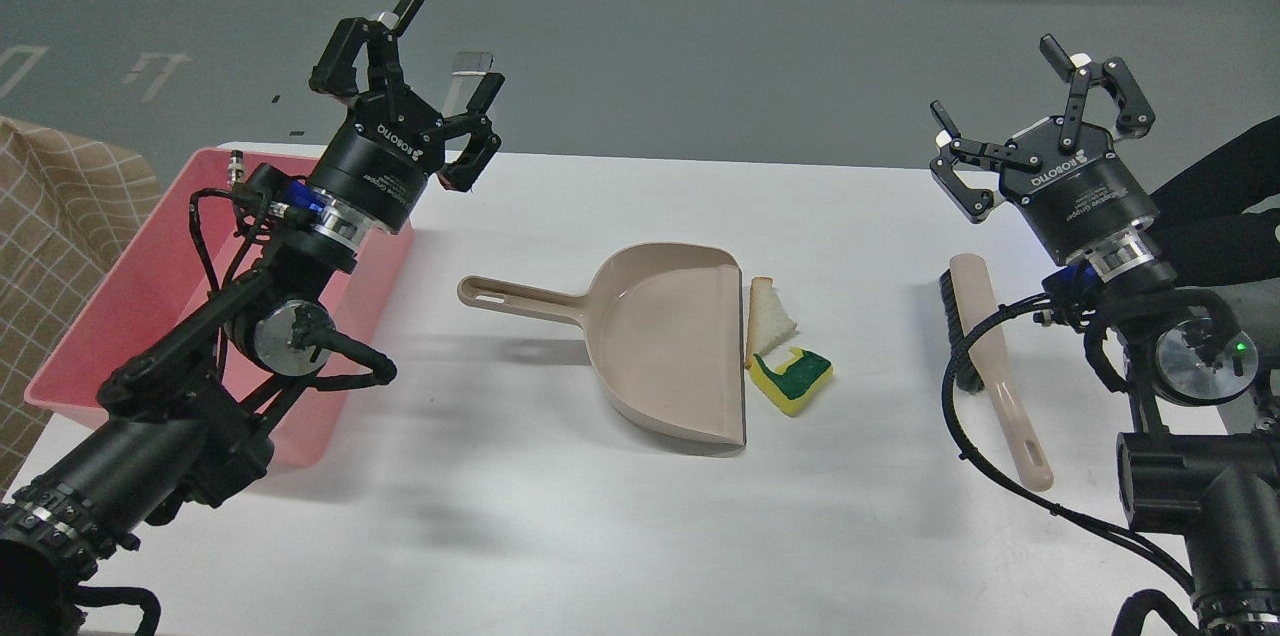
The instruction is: Sweep and dump garbage into bin
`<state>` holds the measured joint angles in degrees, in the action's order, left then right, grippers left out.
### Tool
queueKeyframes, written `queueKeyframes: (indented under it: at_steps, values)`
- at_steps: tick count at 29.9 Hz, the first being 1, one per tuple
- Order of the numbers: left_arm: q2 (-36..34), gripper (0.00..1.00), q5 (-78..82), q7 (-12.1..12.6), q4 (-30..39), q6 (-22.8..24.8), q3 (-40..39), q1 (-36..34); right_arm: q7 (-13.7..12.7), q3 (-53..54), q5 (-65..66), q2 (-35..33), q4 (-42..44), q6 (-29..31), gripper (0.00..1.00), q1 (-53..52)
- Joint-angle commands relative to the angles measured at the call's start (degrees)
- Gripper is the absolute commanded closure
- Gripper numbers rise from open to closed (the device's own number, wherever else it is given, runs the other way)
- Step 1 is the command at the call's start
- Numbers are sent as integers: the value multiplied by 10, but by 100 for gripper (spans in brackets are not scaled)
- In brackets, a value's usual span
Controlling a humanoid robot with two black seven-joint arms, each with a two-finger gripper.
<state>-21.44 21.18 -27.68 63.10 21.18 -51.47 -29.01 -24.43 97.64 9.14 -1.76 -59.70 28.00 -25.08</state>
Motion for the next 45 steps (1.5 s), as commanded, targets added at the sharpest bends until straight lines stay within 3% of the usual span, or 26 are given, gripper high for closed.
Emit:
queueKeyframes:
  at_steps: [1, 22, 33, 45]
  values:
    - [0, 2, 0, 1, 0, 0, 0, 0, 0, 0, 0, 0, 0, 0, 0, -1]
    - [-2, 2, 48, -3, 9, -13, -1, -5, 0, -1, 1, 0, -2, 0, 0, -1]
    - [-18, 2, 98, -3, 79, -91, 6, -3, 0, -1, 0, 0, -2, 0, 0, -2]
    - [-107, 2, 115, -1, 197, -235, 85, 8, 0, -1, 1, -2, -2, 0, 0, -2]
